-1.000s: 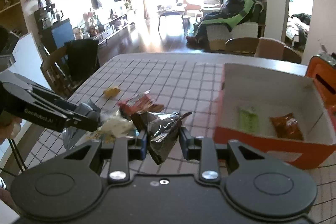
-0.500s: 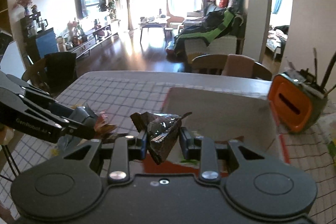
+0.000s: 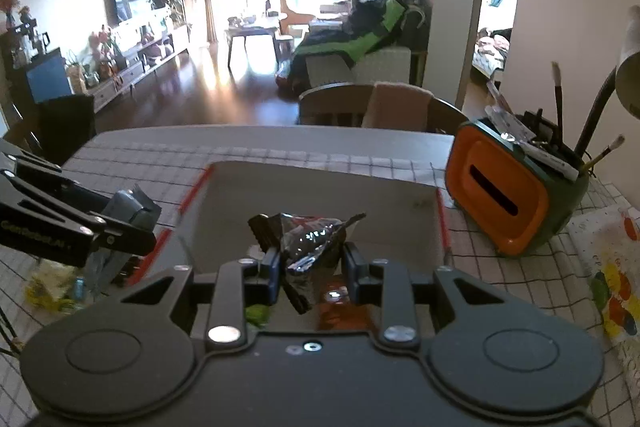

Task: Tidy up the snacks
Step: 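Carry both packets into the orange box and open both tools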

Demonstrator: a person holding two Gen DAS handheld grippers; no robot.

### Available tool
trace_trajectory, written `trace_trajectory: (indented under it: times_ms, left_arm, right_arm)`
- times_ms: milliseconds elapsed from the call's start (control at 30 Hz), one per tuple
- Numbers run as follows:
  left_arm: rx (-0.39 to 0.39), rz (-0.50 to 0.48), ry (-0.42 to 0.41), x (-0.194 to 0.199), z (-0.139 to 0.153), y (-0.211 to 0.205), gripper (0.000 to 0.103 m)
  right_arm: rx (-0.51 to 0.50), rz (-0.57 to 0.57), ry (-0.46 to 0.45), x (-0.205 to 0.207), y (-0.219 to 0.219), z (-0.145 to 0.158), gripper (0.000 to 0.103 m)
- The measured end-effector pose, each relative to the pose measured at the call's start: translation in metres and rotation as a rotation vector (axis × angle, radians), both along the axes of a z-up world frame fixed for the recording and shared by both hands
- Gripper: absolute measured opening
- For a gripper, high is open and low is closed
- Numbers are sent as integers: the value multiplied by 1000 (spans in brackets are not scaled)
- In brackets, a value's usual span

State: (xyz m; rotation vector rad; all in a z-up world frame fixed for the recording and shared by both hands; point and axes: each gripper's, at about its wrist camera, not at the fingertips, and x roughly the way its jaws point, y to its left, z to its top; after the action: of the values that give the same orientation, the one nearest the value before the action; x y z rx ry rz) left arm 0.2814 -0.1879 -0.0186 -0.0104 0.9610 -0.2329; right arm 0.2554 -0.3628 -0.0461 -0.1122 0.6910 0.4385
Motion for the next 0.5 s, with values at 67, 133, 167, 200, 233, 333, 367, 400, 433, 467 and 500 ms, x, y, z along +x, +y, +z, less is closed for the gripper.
trace_trajectory:
  times_ms: [67,133,167,200,233,333,367,400,433,467,500]
  left_arm:
    - [8,10,23,13,-8,-8,49]
    - [17,22,38,23,-14,-14,49]
    - [23,25,47,29,-17,-17,49]
    - [31,28,53,34,-20,-20,49]
    - [42,34,57,39,-23,-24,49]
    - [62,43,85,56,-32,-30,49]
    - [67,47,96,61,-36,-32,49]
    - [71,46,106,65,-39,-34,49]
    - [76,48,117,70,-42,-36,49]
    - [83,53,126,73,-45,-37,49]
    - [88,60,137,78,-48,-39,49]
  right_arm:
    - [-12,-1,15,9,-5,-5,29]
    - [-26,-4,24,17,-8,-12,29]
    - [-32,-2,32,22,-9,-15,29]
    - [-36,-2,42,28,-10,-19,29]
    - [-44,-6,49,32,-10,-22,29]
    - [-71,-3,73,44,-11,-32,29]
    - [-76,-3,81,48,-11,-34,29]
    - [-80,0,94,52,-10,-37,29]
    - [-84,6,106,55,-9,-40,29]
    - [-88,8,116,61,-10,-45,29]
    - [-93,8,125,65,-10,-48,29]
